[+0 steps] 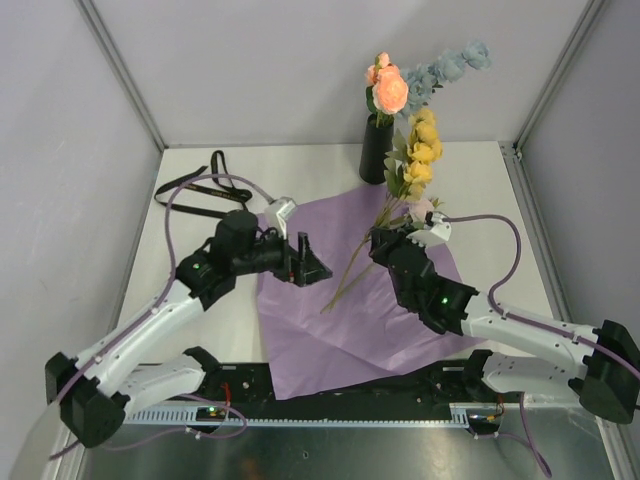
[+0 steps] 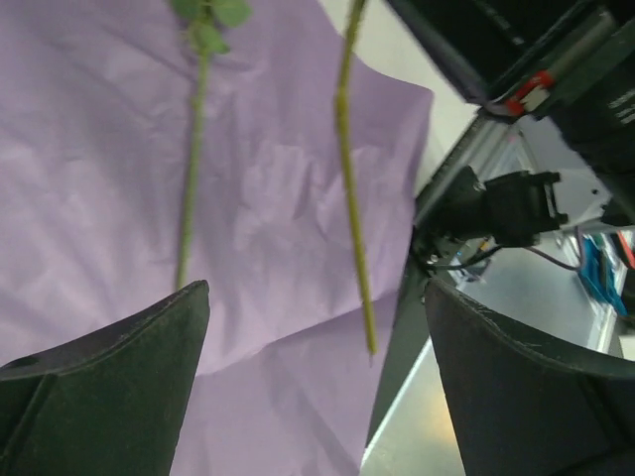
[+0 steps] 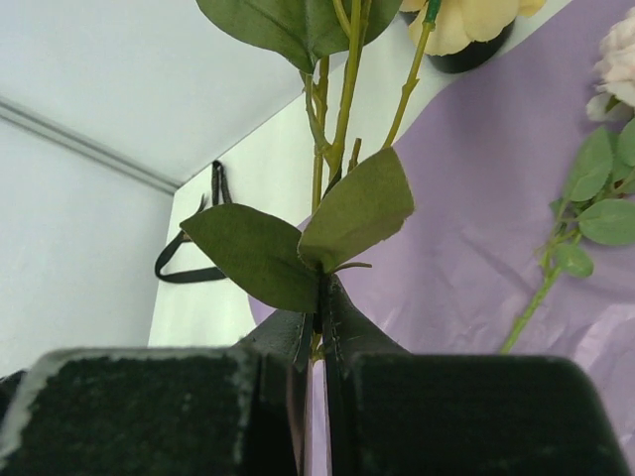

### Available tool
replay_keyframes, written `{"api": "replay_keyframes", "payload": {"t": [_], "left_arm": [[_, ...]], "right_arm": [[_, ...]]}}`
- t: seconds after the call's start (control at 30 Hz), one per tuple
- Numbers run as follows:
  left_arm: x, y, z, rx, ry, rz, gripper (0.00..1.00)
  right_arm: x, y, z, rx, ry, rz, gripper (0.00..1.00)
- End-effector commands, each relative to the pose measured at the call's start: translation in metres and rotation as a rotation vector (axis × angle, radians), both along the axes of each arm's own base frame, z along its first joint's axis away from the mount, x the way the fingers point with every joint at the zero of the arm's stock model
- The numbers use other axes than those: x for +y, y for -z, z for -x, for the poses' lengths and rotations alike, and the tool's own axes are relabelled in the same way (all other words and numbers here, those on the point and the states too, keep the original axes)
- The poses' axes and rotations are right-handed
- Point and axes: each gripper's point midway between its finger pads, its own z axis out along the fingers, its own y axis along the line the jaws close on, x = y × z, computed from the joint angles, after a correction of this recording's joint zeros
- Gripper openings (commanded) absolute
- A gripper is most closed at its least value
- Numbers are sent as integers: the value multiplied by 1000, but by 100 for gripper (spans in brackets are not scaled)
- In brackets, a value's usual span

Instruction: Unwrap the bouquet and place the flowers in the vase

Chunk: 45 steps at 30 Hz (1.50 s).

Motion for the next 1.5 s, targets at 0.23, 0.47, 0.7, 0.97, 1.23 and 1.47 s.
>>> {"api": "replay_keyframes", "payload": {"t": [0.23, 0.47, 0.7, 0.97, 1.23, 1.47], "left_arm": [[-66, -17, -2, -3, 143, 166, 85], [-86, -6, -8, 25, 180, 175, 68], [-96, -2, -9, 17, 219, 170, 32], [-96, 0, -7, -51, 246, 145, 0], [-98, -6, -10, -88, 238, 141, 0], [-96, -2, -16, -68, 198, 106, 20]], "right_arm": [[11, -26, 14, -79, -87, -153, 0], [13, -31, 19, -108, -139, -172, 0], [20, -28, 23, -109, -221, -183, 0], [6, -16, 14, -36, -244, -235, 24], [1, -5, 8, 18, -242, -224, 44], [-3, -20, 7, -40, -248, -208, 6]]}}
